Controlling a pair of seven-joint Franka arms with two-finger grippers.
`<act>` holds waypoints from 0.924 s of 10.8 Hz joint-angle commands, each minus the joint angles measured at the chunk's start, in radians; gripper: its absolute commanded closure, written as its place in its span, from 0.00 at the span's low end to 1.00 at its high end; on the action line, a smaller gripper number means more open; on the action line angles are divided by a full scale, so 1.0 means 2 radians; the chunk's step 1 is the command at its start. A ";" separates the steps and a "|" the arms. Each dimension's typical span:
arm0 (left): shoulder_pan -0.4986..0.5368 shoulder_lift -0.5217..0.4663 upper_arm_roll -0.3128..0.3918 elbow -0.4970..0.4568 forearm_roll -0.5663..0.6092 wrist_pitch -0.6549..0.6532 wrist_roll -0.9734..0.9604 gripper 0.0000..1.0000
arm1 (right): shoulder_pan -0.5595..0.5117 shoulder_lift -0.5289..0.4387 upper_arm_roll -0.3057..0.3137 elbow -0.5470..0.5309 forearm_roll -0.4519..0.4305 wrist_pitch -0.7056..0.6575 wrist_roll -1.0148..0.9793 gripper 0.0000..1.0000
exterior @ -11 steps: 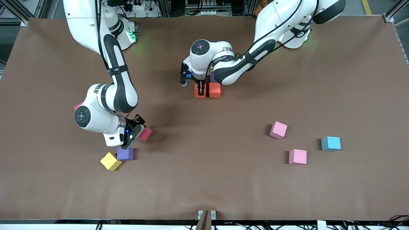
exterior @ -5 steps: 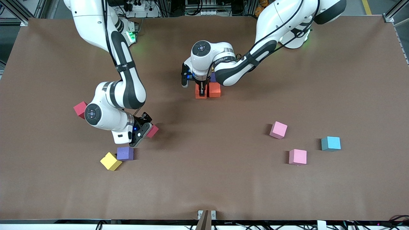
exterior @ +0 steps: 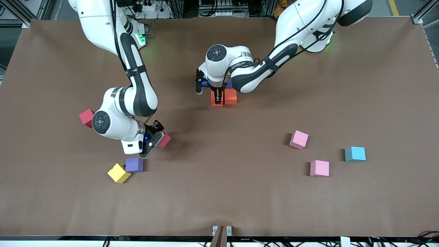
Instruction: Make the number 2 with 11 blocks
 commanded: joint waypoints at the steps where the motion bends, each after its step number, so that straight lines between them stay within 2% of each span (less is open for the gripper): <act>1: 0.005 -0.014 -0.004 -0.011 -0.004 -0.013 0.005 0.71 | 0.004 -0.008 -0.001 -0.007 0.009 0.003 0.004 0.67; 10: 0.005 -0.012 -0.004 -0.011 -0.006 -0.017 0.005 0.68 | 0.004 -0.008 -0.001 -0.007 0.009 0.002 0.004 0.67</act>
